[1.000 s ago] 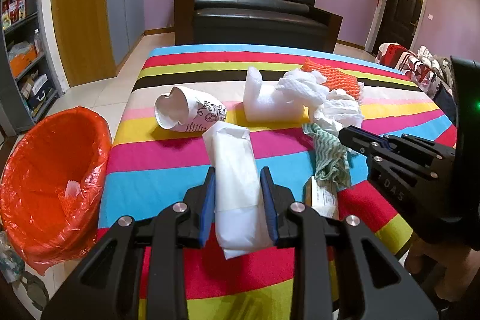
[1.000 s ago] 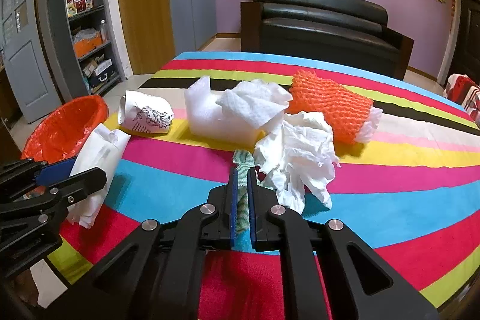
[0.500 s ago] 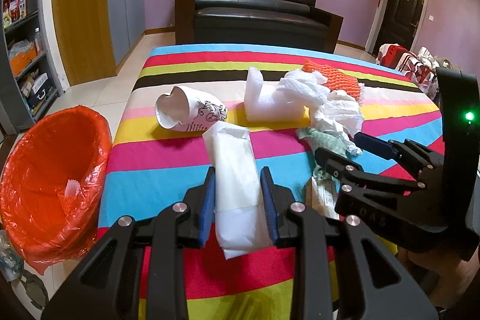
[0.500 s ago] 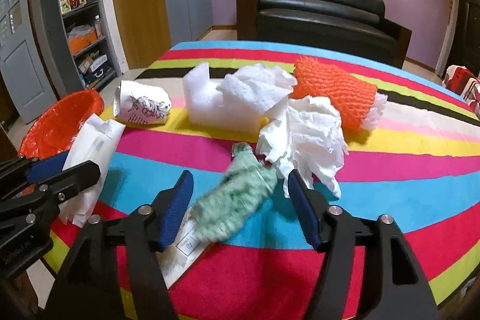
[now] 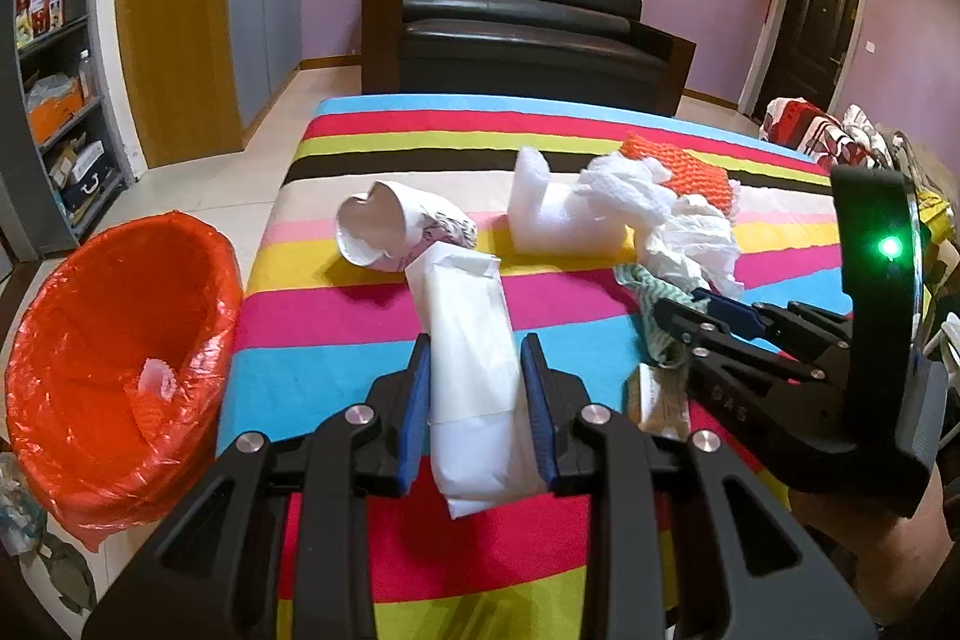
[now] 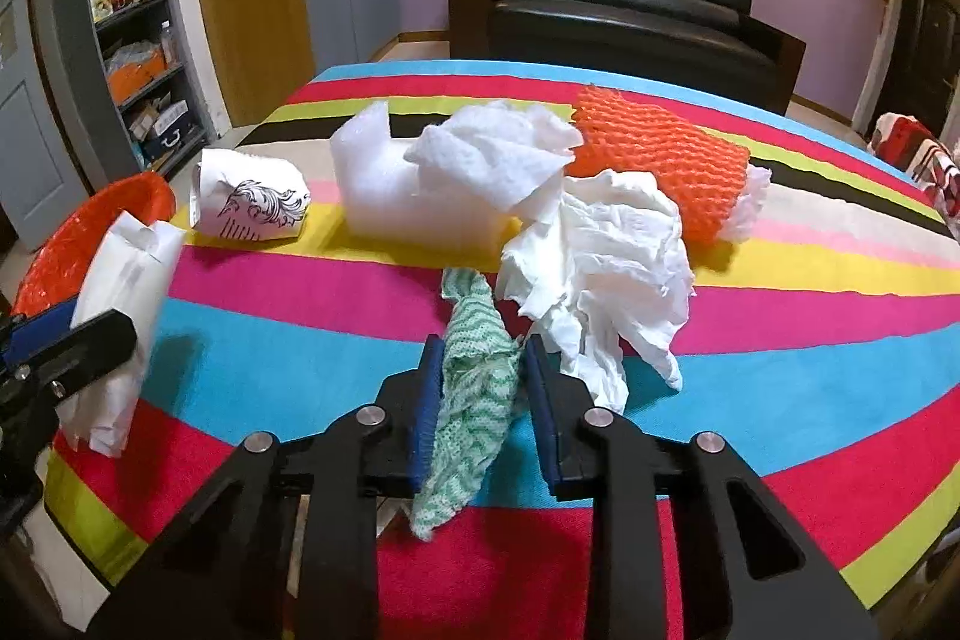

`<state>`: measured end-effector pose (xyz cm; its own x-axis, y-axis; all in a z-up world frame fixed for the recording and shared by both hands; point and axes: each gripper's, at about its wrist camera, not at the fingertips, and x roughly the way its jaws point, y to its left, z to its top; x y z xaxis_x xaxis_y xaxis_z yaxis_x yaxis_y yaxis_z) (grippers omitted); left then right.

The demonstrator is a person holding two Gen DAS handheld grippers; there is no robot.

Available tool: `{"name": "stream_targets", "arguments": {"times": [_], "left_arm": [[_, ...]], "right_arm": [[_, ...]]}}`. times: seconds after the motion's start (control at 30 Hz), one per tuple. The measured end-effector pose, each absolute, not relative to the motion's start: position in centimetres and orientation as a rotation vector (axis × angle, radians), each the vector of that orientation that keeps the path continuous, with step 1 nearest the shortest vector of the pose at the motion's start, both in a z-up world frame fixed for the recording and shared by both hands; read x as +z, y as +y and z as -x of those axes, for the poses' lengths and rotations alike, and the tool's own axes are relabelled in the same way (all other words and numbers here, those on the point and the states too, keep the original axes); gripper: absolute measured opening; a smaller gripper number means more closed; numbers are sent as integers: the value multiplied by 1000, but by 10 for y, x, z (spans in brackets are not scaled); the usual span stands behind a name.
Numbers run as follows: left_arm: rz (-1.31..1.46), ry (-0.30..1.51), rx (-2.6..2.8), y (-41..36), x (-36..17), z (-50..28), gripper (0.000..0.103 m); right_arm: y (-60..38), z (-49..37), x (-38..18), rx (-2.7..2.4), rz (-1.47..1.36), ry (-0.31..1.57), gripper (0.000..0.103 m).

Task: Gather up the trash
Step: 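Grasp the white wrapped packet with the left tool while the right tool grasps the green cloth, then carry the packet and green cloth over the wastebasket and open both tools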

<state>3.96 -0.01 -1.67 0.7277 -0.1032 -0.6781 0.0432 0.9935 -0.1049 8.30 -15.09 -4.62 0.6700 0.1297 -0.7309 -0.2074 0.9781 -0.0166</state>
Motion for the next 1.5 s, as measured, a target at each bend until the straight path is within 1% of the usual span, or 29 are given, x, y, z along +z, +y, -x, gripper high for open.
{"name": "stream_targets", "arguments": {"times": [0.1, 0.33, 0.73, 1.23, 1.5], "left_arm": [[94, 745, -68, 7, -14, -40, 29], [110, 729, -38, 21, -8, -39, 29], [159, 695, 51, 71, 6, -31, 29], [217, 653, 195, 145, 24, -14, 29], [232, 642, 255, 183, 28, -2, 29]], "right_arm": [[-150, -82, -43, 198, 97, 804, 25], [-141, -73, -21, 232, 98, 732, 24], [-87, -74, 12, 313, 100, 646, 24], [-22, -81, 19, 386, 57, 639, 24], [14, -79, 14, 440, 65, 662, 24]]}}
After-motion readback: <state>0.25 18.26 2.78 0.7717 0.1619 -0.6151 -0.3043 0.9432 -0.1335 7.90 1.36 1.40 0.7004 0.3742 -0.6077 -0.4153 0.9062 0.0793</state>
